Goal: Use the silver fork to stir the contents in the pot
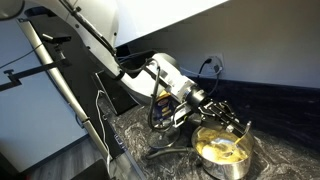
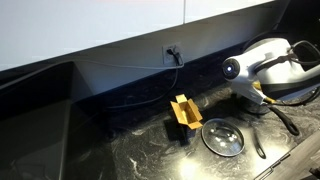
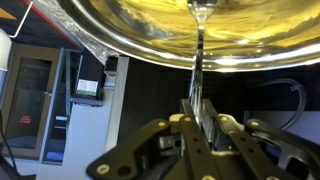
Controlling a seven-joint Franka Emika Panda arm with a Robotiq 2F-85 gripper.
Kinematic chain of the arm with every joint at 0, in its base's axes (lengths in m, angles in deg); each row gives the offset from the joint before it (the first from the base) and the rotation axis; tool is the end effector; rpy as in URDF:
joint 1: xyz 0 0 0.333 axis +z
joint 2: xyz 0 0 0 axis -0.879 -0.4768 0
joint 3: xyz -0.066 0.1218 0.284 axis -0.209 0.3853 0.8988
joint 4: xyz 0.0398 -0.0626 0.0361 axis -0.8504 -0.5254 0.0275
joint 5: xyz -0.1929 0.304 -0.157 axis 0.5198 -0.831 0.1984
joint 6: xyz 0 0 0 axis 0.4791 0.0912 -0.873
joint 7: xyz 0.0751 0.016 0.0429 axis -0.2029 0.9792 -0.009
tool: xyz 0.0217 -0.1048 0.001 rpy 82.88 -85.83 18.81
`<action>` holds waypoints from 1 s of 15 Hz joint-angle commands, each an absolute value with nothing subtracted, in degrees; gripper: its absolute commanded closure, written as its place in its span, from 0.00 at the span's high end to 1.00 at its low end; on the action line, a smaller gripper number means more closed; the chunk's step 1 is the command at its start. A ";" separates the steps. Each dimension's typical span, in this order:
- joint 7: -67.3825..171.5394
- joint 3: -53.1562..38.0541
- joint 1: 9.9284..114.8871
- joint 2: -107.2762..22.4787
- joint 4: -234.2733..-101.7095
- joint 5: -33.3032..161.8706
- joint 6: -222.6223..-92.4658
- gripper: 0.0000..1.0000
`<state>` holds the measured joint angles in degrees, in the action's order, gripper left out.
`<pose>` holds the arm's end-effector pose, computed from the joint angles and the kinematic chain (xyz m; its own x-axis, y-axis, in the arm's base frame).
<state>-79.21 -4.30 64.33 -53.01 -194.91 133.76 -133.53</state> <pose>0.5491 -0.0459 0.1916 0.1345 -0.4413 0.8872 -0.9909 -0.0533 0.1237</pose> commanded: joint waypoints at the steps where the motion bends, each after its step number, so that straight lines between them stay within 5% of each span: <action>1: -82.60 -4.56 64.03 -54.44 -193.64 136.23 -133.45 0.04; 15: -90.88 -1.30 64.02 -55.24 -193.24 133.78 -139.18 0.04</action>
